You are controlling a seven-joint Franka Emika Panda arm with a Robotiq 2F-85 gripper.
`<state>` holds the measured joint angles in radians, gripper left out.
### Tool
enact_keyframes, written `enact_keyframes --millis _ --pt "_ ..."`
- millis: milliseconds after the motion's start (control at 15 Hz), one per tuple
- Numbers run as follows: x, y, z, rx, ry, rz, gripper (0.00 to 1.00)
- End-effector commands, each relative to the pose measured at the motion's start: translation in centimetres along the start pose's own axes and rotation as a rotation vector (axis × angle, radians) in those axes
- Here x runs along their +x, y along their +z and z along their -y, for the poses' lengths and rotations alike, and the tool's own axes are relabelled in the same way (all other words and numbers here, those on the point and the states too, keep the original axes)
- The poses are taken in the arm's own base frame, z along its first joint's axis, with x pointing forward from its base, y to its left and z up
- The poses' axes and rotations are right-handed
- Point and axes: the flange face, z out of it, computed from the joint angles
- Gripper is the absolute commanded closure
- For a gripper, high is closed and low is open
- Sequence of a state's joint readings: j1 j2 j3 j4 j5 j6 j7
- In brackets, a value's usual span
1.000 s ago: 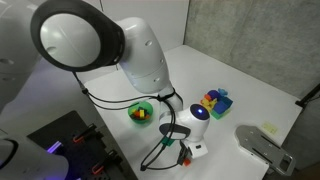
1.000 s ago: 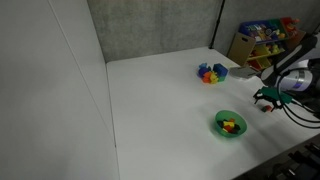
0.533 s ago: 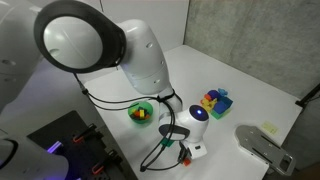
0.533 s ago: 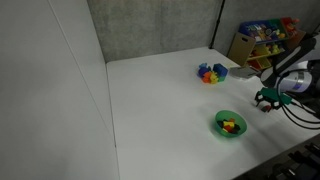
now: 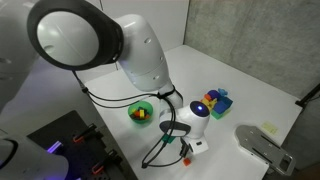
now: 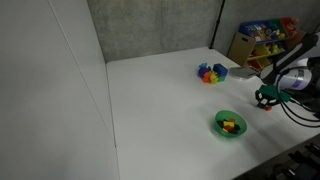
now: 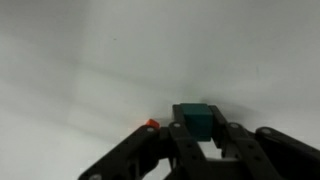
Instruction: Pick up a blue block next to the orange block and place it in the green bowl
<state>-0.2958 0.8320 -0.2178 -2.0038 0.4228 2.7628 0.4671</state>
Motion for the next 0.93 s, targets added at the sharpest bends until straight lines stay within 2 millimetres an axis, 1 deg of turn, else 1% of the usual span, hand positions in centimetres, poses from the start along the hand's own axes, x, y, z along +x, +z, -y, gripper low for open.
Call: enact_keyframes --millis 0,200,333,533,600,867 --pt "-1.3 -3.6 1.2 0.046 -0.038 0.014 0.91" --pt "-3.0 -6.2 2.7 0.075 -0.104 0.010 0.91" --pt "-4.8 -8.0 3.8 0.092 -0.190 0.005 0.91" --pt "-8.1 -10.2 5.0 0.114 -0.353 0.009 0.91" --pt "-9.5 -10.9 5.2 0.117 -0.412 0.010 0.91" --pt "-14.6 -13.0 5.3 0.110 -0.634 0.017 0.91"
